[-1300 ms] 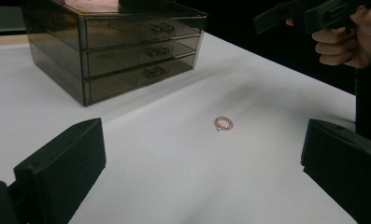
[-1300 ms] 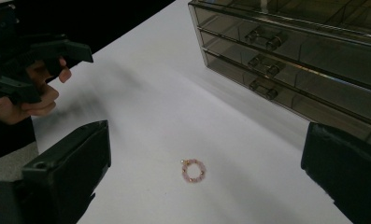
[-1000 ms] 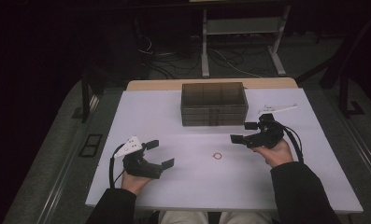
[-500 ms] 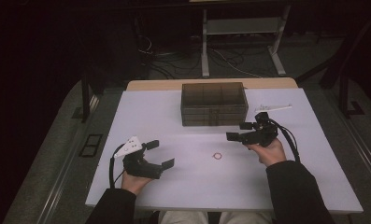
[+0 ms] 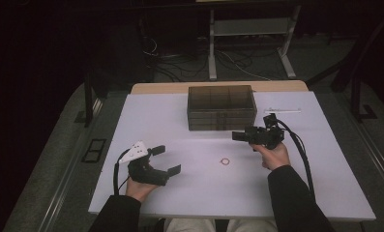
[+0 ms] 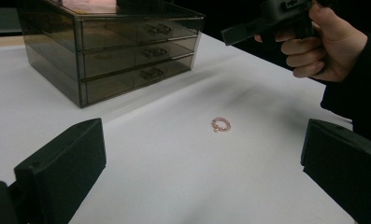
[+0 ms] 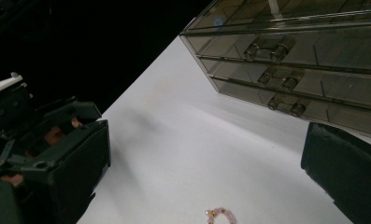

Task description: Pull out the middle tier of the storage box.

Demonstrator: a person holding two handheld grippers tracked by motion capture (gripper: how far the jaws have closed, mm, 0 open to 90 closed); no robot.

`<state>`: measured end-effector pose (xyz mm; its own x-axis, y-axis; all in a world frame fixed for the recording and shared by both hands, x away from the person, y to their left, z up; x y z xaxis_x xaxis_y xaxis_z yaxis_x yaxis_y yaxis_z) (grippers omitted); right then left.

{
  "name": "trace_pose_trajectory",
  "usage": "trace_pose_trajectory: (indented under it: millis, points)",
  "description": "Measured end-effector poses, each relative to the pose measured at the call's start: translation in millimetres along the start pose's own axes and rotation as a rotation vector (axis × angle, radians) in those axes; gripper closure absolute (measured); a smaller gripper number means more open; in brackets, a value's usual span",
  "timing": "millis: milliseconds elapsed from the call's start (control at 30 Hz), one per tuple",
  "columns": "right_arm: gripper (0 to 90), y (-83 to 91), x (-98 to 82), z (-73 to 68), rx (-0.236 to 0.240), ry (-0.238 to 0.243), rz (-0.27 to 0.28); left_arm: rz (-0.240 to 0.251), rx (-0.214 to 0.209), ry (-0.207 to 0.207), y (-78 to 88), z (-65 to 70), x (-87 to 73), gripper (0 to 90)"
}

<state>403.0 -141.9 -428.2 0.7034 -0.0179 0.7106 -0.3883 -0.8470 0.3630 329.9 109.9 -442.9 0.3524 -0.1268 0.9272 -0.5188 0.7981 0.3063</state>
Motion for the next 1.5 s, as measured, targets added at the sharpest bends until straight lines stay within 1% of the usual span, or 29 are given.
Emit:
trace_pose_trajectory:
  millis: [33,167,200,300,433,467,567,700,767,833,1000,1167,1333,1367,1400,1500]
  points:
    - [0.9,-0.6,0.1,0.5,-0.001,-0.001,0.002,-0.002,0.0,0.0,-0.3,0.3,-0.2,0.0]
    - [0.9,-5.9,-0.4,2.5,-0.004,-0.042,0.018,0.0,-0.001,0.0,0.1,0.0,0.0,0.0]
    - [0.9,-6.9,-0.7,2.9,-0.005,-0.041,0.016,-0.002,-0.001,0.0,0.3,-0.1,-0.2,0.0]
    - [0.9,-10.8,-0.4,2.1,0.009,-0.067,0.029,-0.004,-0.004,0.001,-0.2,0.7,-0.6,0.0]
    - [1.0,-14.3,0.1,3.7,0.007,-0.074,0.042,-0.01,-0.009,-0.008,-0.7,1.8,-1.2,0.0]
    - [0.9,-14.9,0.3,3.6,0.008,-0.084,0.044,-0.01,-0.008,-0.006,-0.6,1.8,-1.2,0.0]
    - [0.9,-18.1,0.2,6.2,0.001,-0.092,0.056,-0.007,-0.006,-0.003,-0.1,1.0,-0.8,0.0]
    - [0.9,-20.2,-0.1,6.9,0.002,-0.114,0.058,-0.005,-0.007,-0.002,-0.1,1.1,-0.7,0.0]
    - [0.9,-22.2,0.0,8.5,0.003,-0.112,0.062,-0.006,-0.007,-0.003,-0.1,1.1,-0.8,0.0]
    - [1.0,-23.7,-0.6,8.9,0.007,-0.131,0.062,-0.007,-0.007,-0.004,0.2,1.0,-0.7,0.0]
    - [0.9,-28.8,-1.0,12.3,0.014,-0.156,0.071,-0.005,-0.008,-0.003,0.5,0.8,-0.4,0.0]
    - [0.9,-32.2,-1.2,15.6,0.009,-0.183,0.08,-0.003,-0.009,-0.002,0.7,1.0,-0.2,0.0]
    - [1.0,-36.2,-2.6,20.9,-0.005,-0.218,0.083,-0.003,-0.008,-0.003,0.9,0.7,0.0,0.0]
    - [0.9,-37.7,-3.0,23.5,-0.011,-0.235,0.087,-0.002,-0.008,-0.003,0.9,0.7,0.0,0.0]
    - [0.9,-37.7,-3.0,23.5,-0.011,-0.235,0.087,-0.002,-0.009,-0.003,0.9,0.7,0.0,0.0]
    - [0.9,-37.8,-2.6,26.8,-0.012,-0.278,0.098,-0.002,-0.009,-0.002,1.0,0.7,0.0,0.0]
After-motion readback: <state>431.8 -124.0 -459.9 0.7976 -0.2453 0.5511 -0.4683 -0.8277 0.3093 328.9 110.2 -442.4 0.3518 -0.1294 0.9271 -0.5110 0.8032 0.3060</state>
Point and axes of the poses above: each handheld gripper's, and its own axes: y roughly backward along the jaws, x roughly out of its top, z roughly to its right, the point moved 9 cm from there along -y, roughly forward along the jaws, and after that the axes turned 2 degrees about x, right-handed, at the moved point
